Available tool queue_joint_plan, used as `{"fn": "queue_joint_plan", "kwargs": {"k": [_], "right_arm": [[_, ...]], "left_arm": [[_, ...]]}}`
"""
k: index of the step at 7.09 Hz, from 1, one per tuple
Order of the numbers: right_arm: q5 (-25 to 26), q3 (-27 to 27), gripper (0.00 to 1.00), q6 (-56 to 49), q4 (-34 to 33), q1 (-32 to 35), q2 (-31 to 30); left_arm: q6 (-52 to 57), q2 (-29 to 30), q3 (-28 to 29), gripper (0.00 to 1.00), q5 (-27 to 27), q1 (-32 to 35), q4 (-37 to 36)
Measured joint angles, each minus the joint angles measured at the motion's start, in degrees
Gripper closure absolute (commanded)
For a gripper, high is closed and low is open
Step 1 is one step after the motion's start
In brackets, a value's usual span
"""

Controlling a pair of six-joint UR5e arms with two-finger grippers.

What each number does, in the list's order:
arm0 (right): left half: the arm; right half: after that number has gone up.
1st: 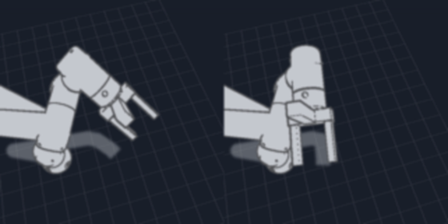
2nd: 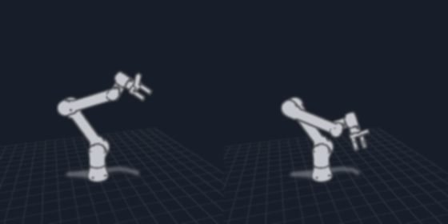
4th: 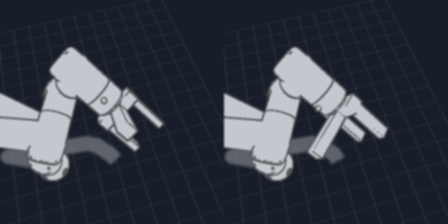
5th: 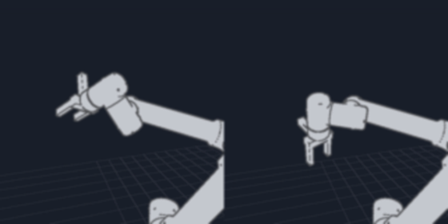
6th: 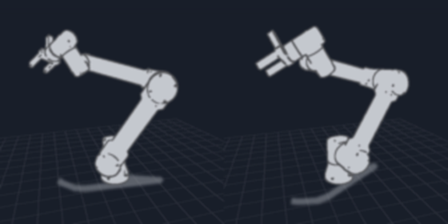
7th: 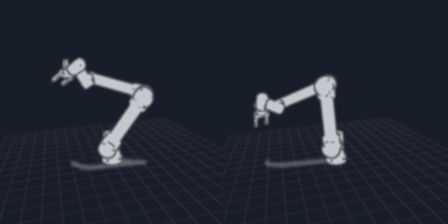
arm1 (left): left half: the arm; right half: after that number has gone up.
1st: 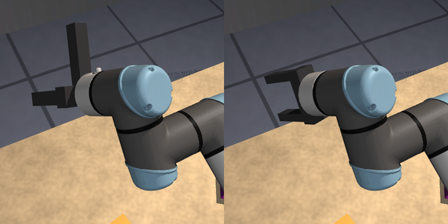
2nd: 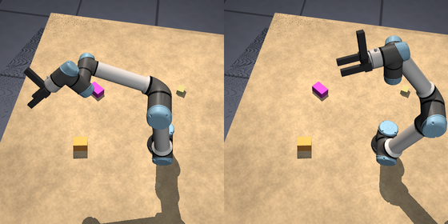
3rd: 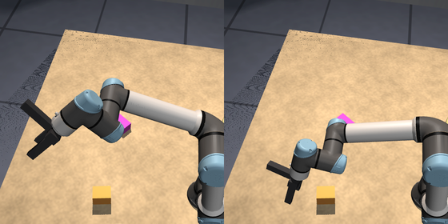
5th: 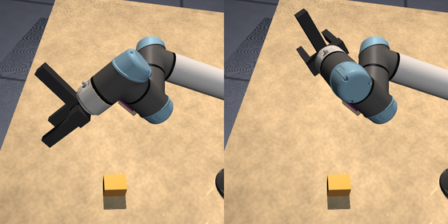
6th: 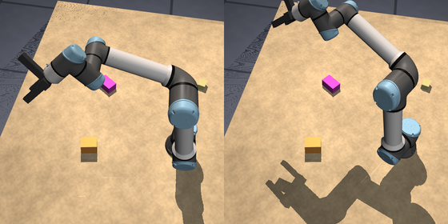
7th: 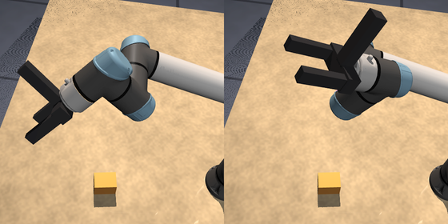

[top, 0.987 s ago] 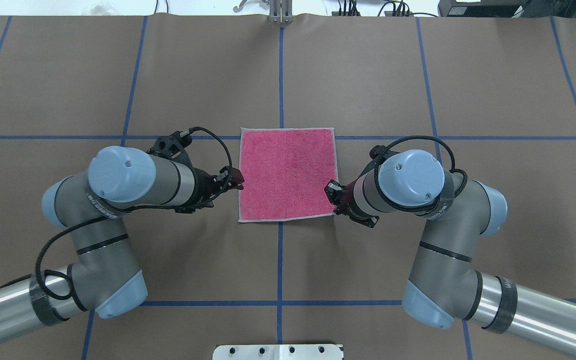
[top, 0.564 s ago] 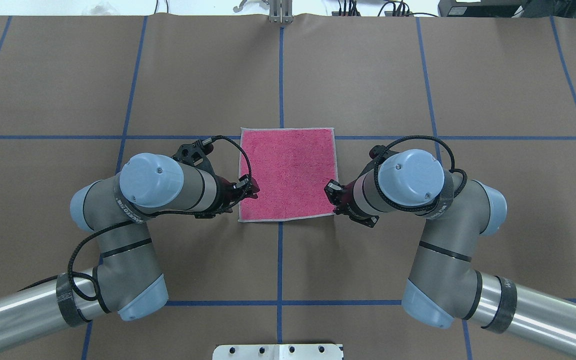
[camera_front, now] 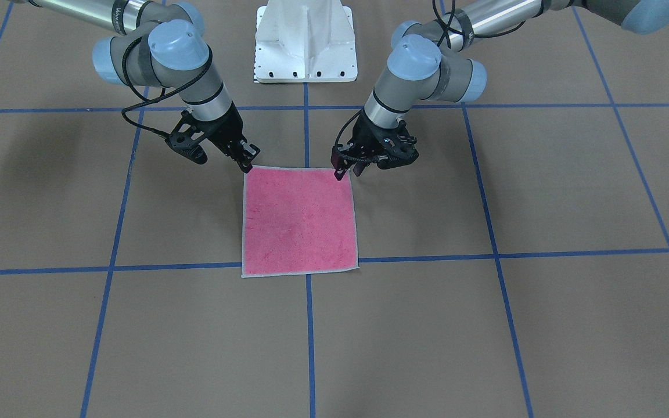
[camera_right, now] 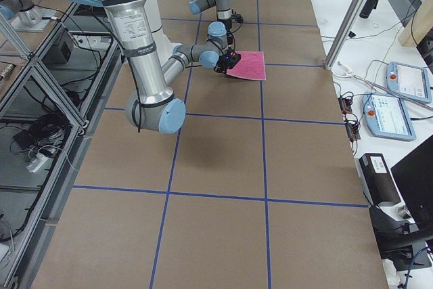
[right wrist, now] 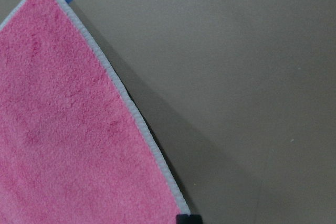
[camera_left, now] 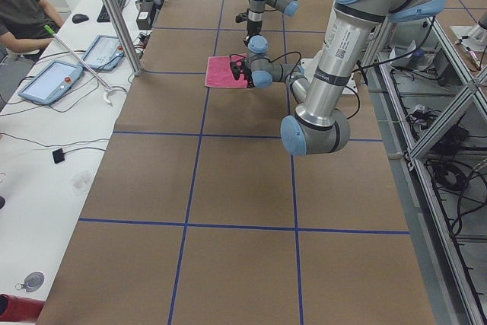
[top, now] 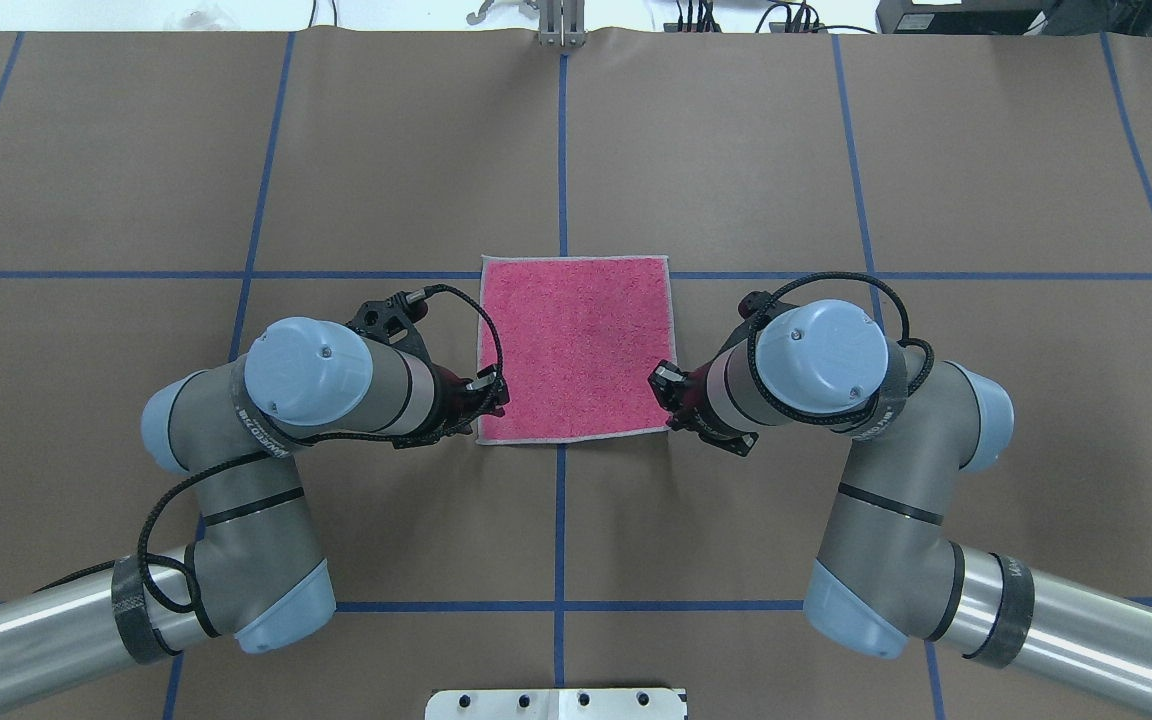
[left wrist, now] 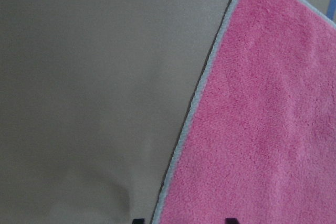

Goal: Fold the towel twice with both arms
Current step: 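Close the left gripper on its near corner while the right gripper holds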

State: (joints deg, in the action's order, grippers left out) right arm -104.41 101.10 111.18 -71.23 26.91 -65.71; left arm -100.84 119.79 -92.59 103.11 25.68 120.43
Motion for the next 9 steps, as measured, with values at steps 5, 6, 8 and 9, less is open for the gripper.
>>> {"fn": "queue_joint_plan", "kwargs": {"k": [5,6,8,9], "right_arm": [[0.0,0.0,1.0,0.0,0.0,0.0,0.0],[0.0,0.0,1.0,0.0,0.0,0.1,0.0],[0.0,0.0,1.0,0.0,0.0,0.1,0.0],[0.0,0.0,1.0,0.0,0.0,0.1,0.0]], "left_arm": [[-1.0,-0.3,-0.1,0.55,0.2,-0.8,-0.6],[-1.0,-0.3,0.0,0.55,0.2,-0.9,-0.6],[-1.0,-0.3,0.0,0.77,0.1,-1.0,-0.6],[-1.1,-0.3,0.0,0.97,0.1,-1.1,-0.6]]}}
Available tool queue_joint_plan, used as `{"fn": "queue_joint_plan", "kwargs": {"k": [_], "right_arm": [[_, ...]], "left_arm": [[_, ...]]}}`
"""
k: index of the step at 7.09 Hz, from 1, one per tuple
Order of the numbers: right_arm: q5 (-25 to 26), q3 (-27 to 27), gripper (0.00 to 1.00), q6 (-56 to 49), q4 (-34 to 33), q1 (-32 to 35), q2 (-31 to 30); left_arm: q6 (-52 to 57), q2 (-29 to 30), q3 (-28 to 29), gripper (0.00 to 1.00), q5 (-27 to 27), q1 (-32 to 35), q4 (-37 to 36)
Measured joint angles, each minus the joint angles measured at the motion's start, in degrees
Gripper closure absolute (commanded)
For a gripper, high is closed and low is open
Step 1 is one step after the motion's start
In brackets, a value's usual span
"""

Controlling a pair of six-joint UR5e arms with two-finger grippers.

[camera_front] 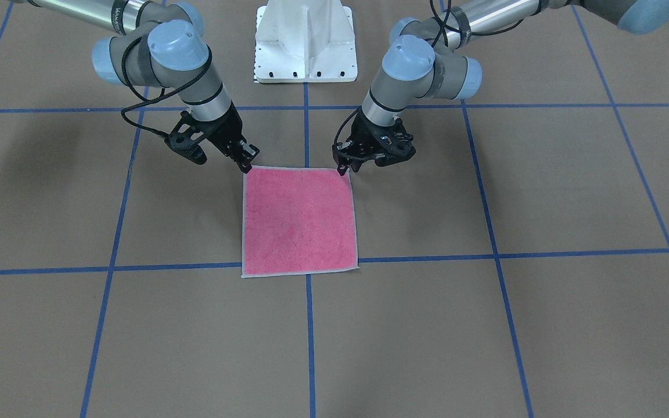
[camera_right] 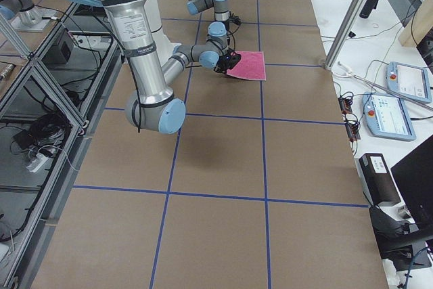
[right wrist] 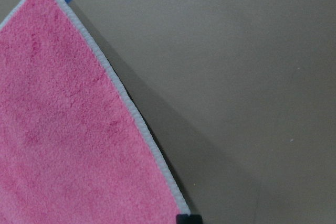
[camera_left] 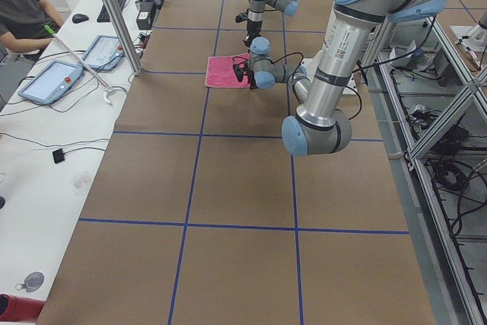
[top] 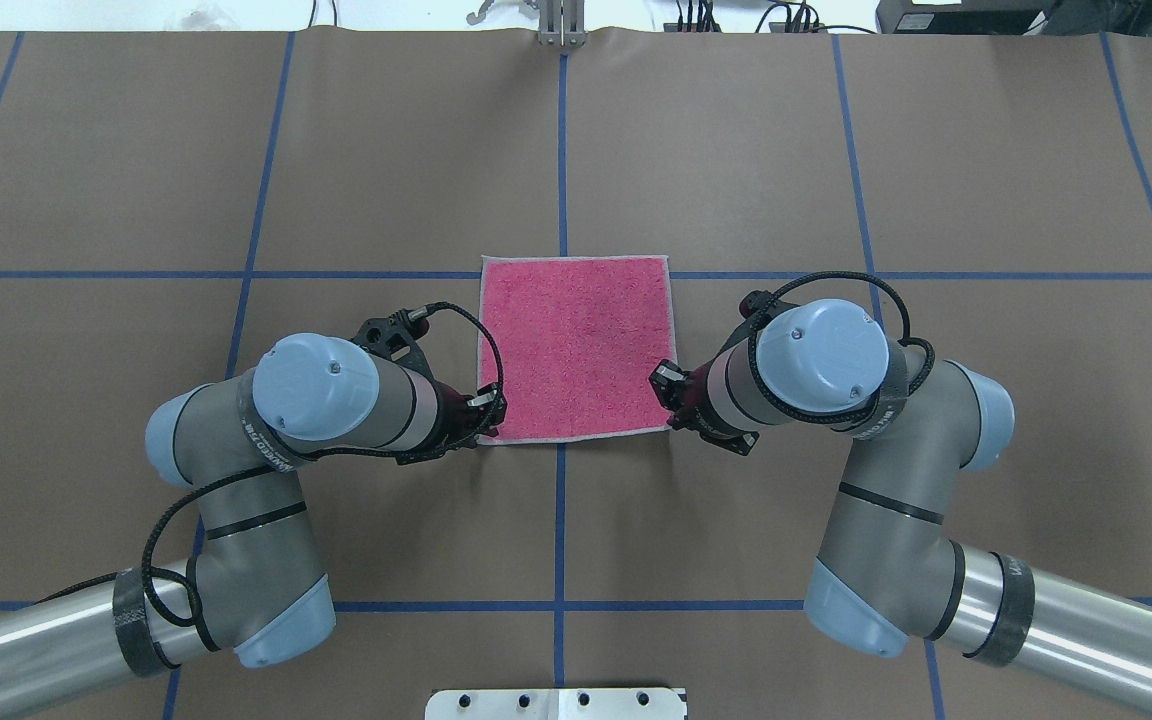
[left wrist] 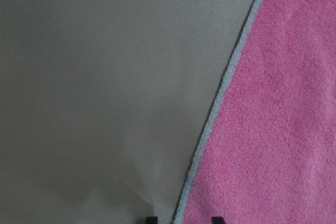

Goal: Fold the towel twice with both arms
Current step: 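Close the left gripper on its near corner while the right gripper holds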

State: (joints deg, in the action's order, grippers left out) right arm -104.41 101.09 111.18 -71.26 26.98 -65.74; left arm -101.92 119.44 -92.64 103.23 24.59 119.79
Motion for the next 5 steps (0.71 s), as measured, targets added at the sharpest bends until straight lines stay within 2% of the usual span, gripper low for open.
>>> {"fn": "queue_joint_plan", "kwargs": {"k": [1,5], "right_arm": [[0.0,0.0,1.0,0.0,0.0,0.0,0.0],[0.0,-0.1,1.0,-0.2,0.1,0.0,0.0]], "left_arm": [[0.0,0.0,0.0,1.0,0.0,0.0,0.0],[-2.7,-0.1,-0.3,1.0,0.0,-0.2,0.0]]}}
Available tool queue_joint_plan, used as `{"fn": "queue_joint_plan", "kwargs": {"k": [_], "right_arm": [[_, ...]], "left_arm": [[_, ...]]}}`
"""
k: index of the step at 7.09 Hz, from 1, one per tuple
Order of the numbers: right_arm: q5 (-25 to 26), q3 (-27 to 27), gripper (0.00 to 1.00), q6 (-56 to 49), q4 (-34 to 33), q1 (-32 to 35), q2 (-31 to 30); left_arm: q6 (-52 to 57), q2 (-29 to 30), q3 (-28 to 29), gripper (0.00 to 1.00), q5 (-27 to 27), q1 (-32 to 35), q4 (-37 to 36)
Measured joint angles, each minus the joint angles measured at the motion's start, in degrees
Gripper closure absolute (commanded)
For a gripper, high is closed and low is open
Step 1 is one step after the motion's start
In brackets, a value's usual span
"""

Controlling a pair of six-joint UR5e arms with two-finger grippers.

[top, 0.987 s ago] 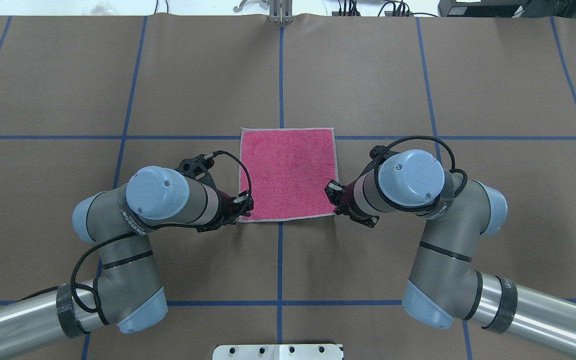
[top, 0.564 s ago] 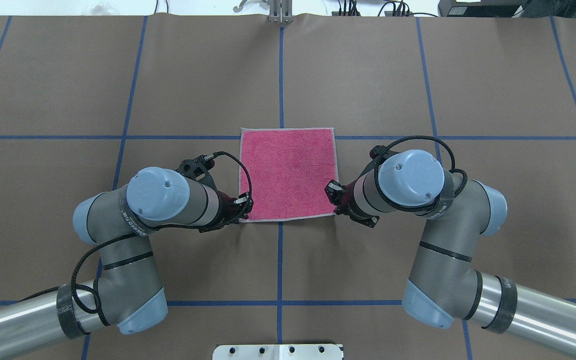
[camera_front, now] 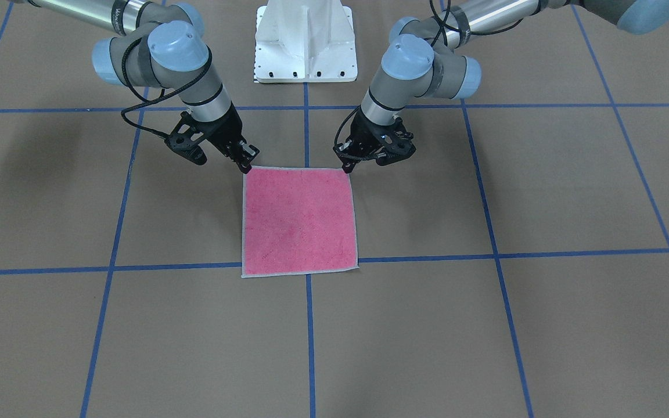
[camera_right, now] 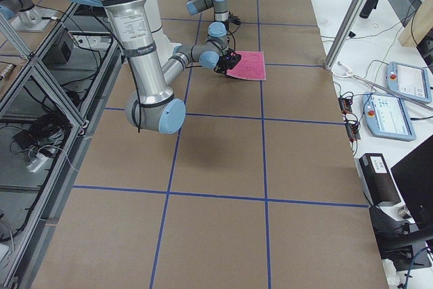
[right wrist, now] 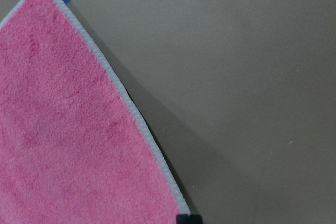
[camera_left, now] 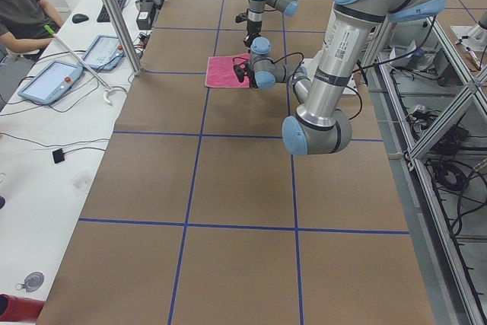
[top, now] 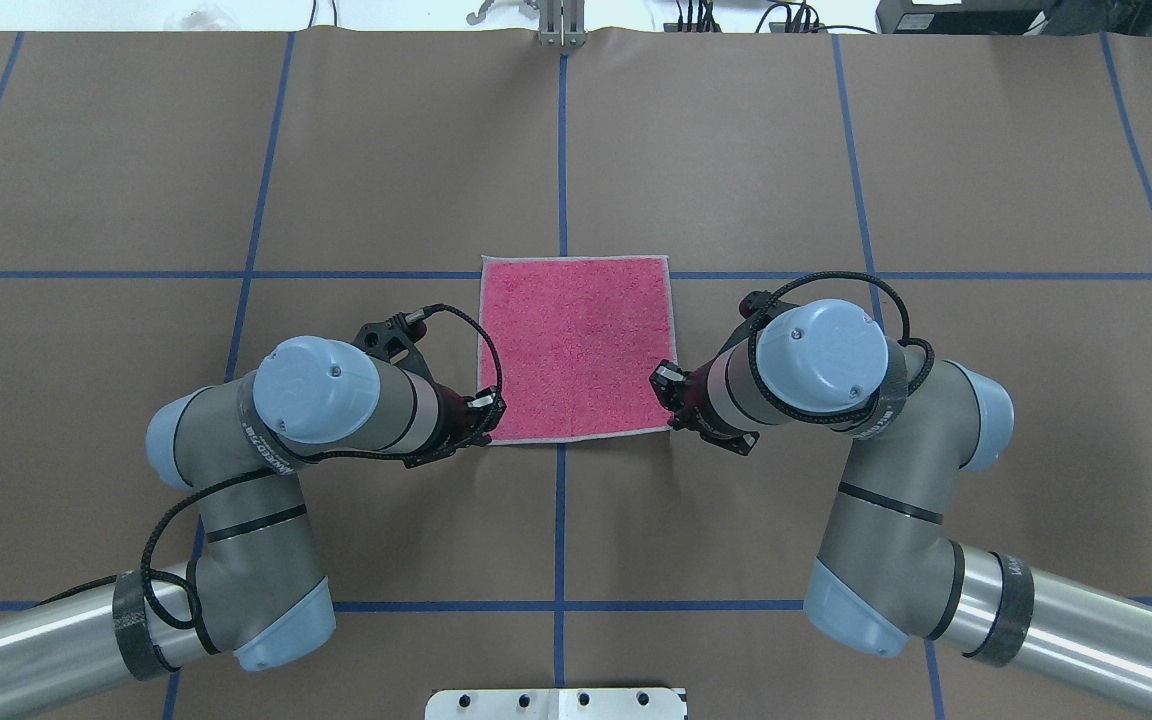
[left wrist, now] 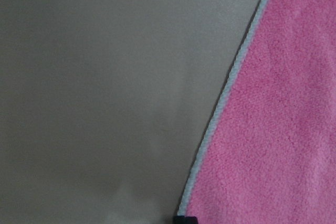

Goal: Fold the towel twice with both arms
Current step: 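Close the left gripper on its near corner while the right gripper holds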

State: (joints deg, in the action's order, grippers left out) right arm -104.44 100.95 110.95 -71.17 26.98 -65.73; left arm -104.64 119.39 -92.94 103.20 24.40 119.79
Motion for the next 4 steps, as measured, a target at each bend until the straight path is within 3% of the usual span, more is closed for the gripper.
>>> {"fn": "queue_joint_plan", "kwargs": {"k": [1,2,4], "right_arm": [[0.0,0.0,1.0,0.0,0.0,0.0,0.0],[0.0,0.0,1.0,0.0,0.0,0.1,0.0],[0.0,0.0,1.0,0.0,0.0,0.2,0.0]], "left_arm": [[-0.1,0.0,-0.6,1.0,0.0,0.0,0.0],[-0.6,-0.1,-1.1,0.76,0.0,0.0,-0.1],[-2.7,1.0,-1.6,0.6,0.0,0.0,-5.1]]}}
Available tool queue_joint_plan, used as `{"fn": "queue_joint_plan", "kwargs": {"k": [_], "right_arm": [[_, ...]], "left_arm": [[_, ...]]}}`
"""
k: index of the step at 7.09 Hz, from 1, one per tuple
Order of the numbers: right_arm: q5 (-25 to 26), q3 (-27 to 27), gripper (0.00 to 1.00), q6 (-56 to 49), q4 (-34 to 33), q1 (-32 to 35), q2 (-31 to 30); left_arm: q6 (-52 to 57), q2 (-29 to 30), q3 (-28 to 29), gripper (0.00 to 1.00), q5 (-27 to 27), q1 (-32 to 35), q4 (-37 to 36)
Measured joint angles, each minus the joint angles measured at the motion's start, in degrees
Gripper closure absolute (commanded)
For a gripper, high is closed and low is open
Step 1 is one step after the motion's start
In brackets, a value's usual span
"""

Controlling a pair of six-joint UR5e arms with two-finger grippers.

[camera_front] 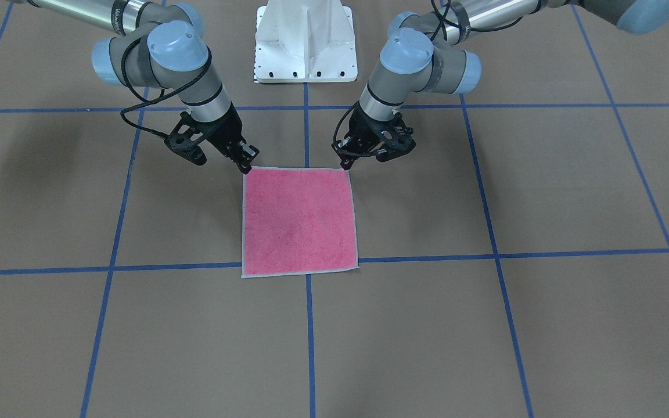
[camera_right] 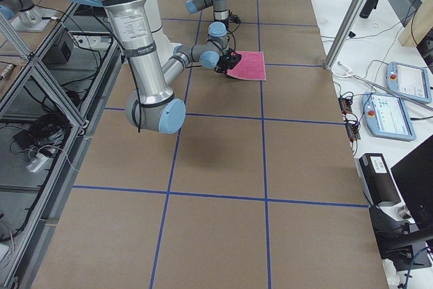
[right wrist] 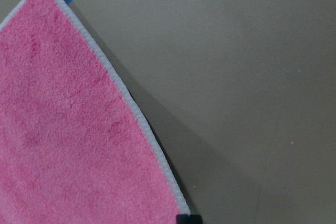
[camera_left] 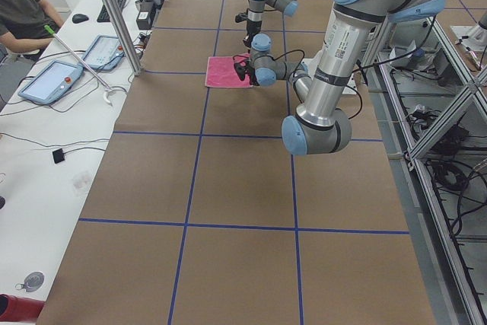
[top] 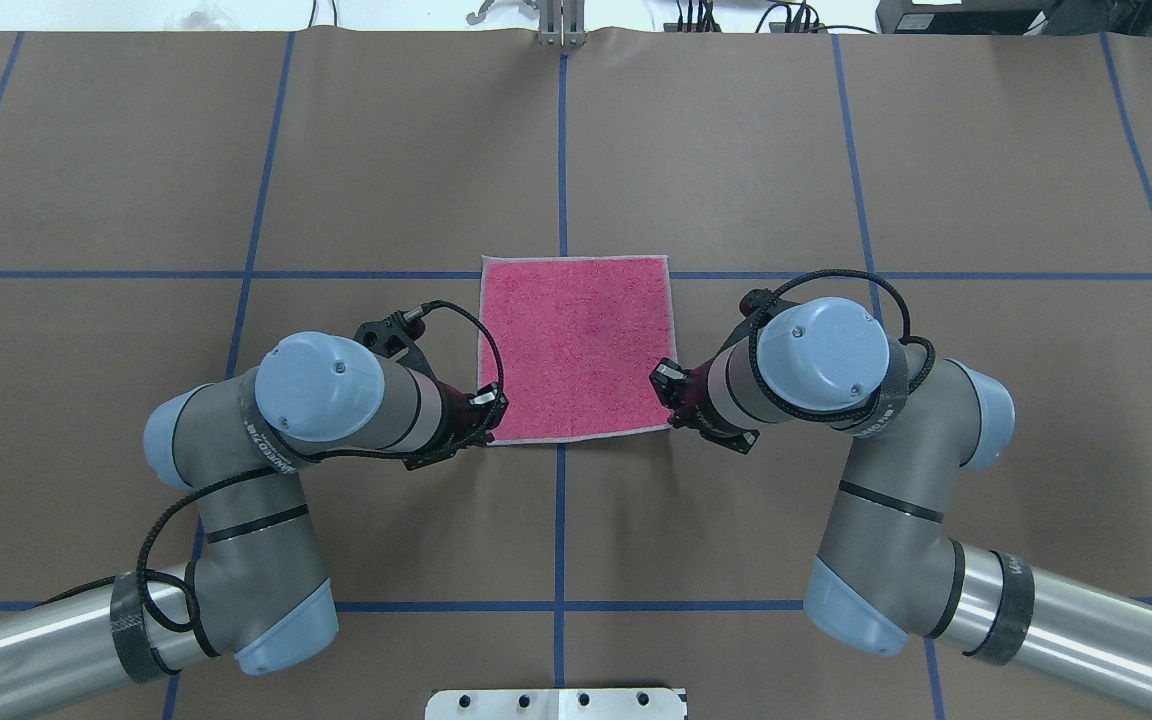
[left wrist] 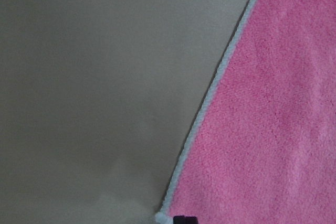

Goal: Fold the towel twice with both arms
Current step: 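Close the left gripper on its near corner while the right gripper holds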

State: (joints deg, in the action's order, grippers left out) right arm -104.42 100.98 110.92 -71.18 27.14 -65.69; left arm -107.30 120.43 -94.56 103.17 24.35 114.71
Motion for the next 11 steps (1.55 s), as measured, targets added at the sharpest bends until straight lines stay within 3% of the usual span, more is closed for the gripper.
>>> {"fn": "queue_joint_plan", "kwargs": {"k": [3,11], "right_arm": [[0.0,0.0,1.0,0.0,0.0,0.0,0.0],[0.1,-0.1,1.0,0.0,0.0,0.0,0.0]], "left_arm": [[-0.5,2.0,-0.1,0.62,0.0,-0.4,-6.5],[-0.3,2.6,1.2,0.65,0.0,-0.4,-7.0]]}}
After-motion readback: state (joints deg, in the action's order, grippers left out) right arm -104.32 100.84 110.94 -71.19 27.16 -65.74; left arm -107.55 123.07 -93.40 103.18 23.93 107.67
